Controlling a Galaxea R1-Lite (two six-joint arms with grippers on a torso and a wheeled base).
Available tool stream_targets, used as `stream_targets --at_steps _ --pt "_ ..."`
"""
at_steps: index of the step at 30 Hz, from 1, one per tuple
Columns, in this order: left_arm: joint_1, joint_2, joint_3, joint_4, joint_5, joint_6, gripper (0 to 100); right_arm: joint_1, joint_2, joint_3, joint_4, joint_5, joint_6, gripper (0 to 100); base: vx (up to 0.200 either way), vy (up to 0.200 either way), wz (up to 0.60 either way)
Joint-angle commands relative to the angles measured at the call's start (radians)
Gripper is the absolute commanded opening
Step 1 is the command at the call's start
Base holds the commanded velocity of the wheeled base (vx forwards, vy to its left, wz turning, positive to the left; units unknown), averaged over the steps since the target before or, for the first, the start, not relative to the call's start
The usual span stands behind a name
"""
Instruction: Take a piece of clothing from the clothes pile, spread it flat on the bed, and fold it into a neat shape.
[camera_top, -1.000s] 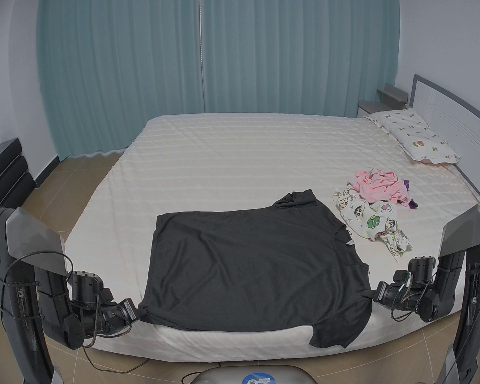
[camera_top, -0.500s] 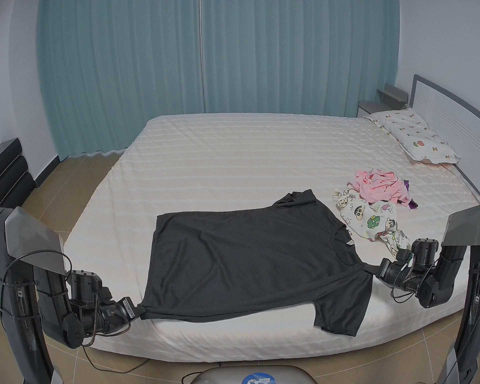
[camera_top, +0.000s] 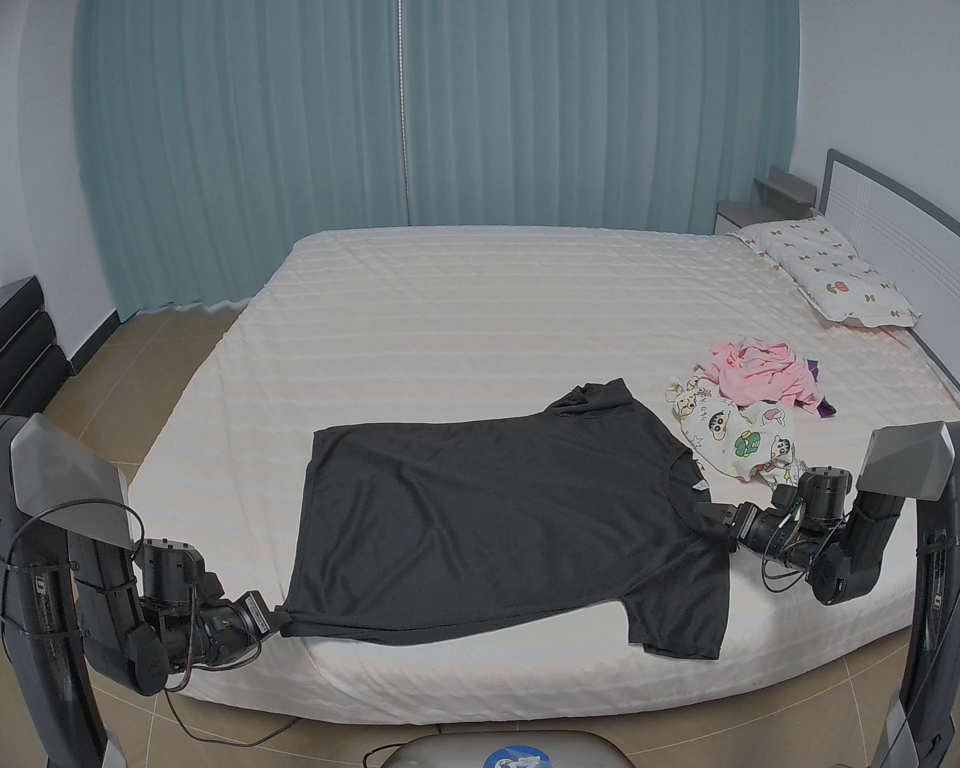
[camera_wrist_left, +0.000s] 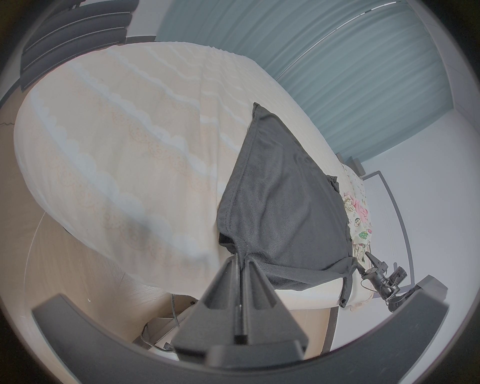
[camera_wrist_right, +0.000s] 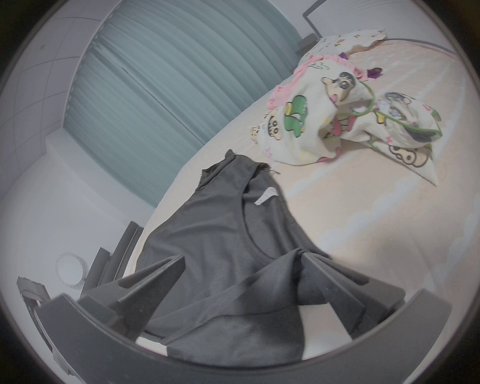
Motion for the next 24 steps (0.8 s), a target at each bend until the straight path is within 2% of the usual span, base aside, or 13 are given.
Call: stream_targets --at_steps 1,3,10,17,24 --pt "-0.001 0.002 -0.001 0.001 -0.001 -0.001 0 -0.031 -0.011 0.040 -0.006 0.001 0.000 100 0.000 0.000 0.00" --pt "0.001 0.002 -0.002 0.001 0.001 -0.001 0 -0.043 -0.074 0.139 -0.011 0.061 0.000 100 0.000 0.000 0.00" --pt "0.001 0.001 -0.001 0.001 -0.001 -0.002 0 -0.018 -0.109 0.279 -0.016 0.100 -0.026 100 0.000 0.000 0.00" --pt "0.010 -0.008 -0.002 0.001 -0.002 -0.002 0 0.057 -0.068 0.281 -0.006 0.075 -0.069 100 0.000 0.000 0.00" --pt "0.016 -0.025 0.006 0.001 -0.002 -0.002 0 0.078 -0.048 0.279 -0.005 0.063 -0.072 100 0.000 0.000 0.00"
